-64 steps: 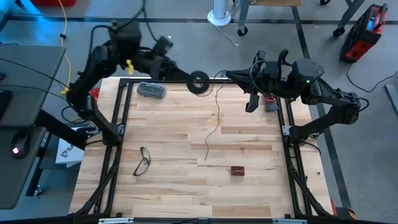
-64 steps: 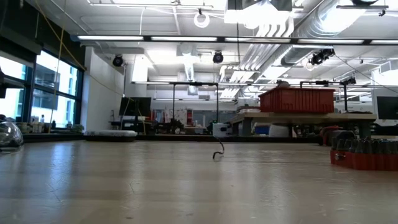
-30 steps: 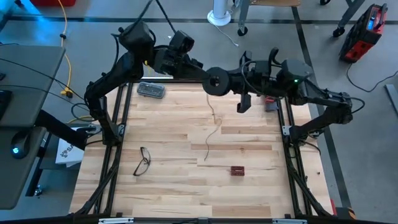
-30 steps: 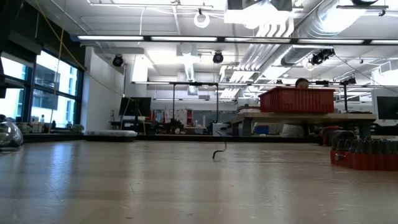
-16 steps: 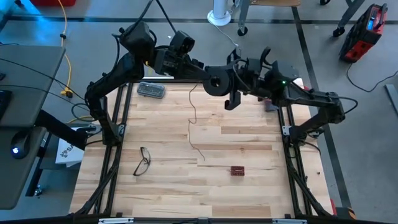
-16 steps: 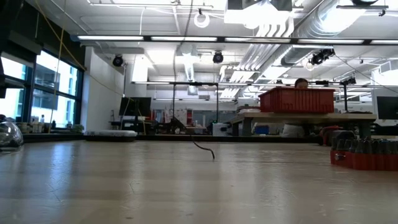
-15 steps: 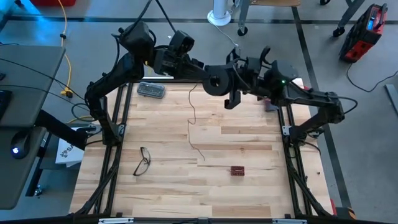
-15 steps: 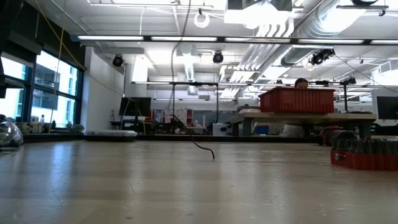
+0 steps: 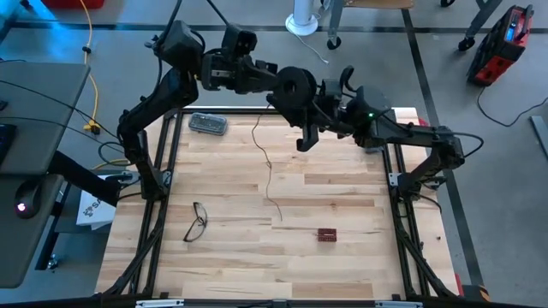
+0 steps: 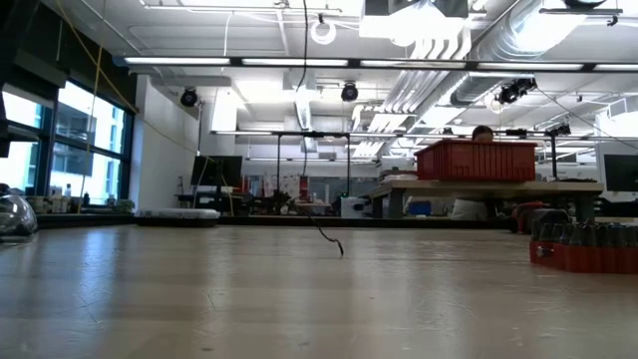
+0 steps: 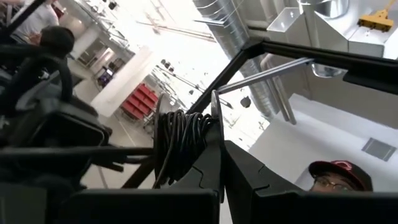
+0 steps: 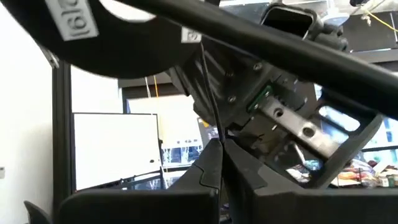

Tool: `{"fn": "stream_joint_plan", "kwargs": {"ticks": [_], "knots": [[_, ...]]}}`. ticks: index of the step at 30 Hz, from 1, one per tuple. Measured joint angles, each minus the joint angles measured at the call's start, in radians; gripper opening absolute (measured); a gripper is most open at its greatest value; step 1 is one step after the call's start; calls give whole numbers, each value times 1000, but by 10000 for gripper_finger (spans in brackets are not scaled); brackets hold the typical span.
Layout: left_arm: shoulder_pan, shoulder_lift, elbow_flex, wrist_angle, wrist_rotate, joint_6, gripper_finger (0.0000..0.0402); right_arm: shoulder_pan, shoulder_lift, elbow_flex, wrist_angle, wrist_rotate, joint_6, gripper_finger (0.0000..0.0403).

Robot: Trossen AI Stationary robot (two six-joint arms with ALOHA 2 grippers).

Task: Coil cords
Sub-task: Coil the black wire into the spool

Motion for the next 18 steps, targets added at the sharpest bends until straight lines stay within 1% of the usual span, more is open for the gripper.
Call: {"fn": "stream_joint_plan", "kwargs": {"ticks": [7, 12, 15, 18], "knots": [[35, 0, -1, 27, 4, 47, 1, 0, 12, 1, 11, 2, 14, 0], [58, -3, -1, 53, 2, 177, 1, -1, 15, 1, 25, 6, 14, 0], [81, -12, -1, 53, 3, 191, 1, -3, 15, 1, 22, 6, 14, 0], [102, -24, -1, 53, 0, 244, 1, -7, 15, 1, 22, 8, 14, 0]]}}
